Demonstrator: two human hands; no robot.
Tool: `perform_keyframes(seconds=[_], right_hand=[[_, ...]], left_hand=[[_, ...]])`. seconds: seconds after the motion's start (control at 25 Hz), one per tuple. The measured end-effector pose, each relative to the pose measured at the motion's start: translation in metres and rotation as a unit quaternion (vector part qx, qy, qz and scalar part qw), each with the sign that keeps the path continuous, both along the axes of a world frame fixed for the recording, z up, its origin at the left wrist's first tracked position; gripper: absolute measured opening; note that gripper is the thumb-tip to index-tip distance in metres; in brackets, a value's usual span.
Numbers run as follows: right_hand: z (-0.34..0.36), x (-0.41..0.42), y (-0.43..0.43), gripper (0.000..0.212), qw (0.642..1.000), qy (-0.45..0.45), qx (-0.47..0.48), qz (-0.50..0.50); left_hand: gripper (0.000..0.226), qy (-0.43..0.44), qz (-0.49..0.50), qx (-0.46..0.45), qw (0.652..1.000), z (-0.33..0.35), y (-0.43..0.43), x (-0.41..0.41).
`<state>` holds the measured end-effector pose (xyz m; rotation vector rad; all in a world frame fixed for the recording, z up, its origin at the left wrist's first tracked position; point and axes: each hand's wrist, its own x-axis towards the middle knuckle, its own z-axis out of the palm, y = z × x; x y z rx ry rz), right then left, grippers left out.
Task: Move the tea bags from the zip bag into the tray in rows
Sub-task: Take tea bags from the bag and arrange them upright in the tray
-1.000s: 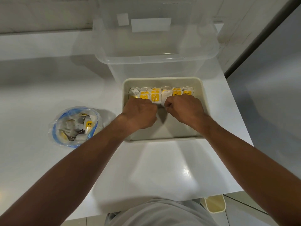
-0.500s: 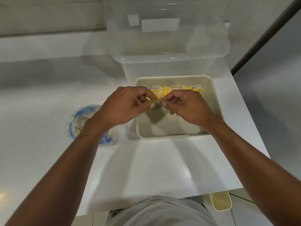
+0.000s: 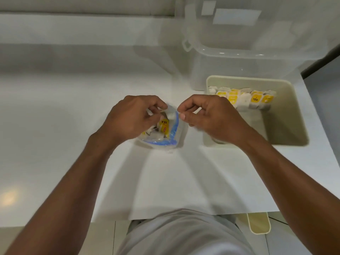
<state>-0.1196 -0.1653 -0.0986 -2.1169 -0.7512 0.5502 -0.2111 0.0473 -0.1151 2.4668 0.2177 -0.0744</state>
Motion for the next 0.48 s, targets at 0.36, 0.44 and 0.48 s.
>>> perform_keyframes(seconds=[0.36, 0.44, 0.48], right_hand=[[-0.046, -0.053, 0.042, 0.022, 0.944, -0.22, -0.245, 0.025], [-0.046, -0.058, 0.041, 0.023, 0.925, -0.245, -0.288, 0.028], [-0.045, -0.059, 0.041, 0.024, 0.919, -0.249, -0.305, 0.033]], left_hand=[[0.031, 0.076, -0.064, 0.146, 0.984, -0.037, 0.01, -0.03], [0.034, 0.085, -0.08, 0.168, 0.979, -0.039, 0.008, -0.032], [0.036, 0.089, -0.088, 0.178, 0.976, -0.039, 0.006, -0.033]])
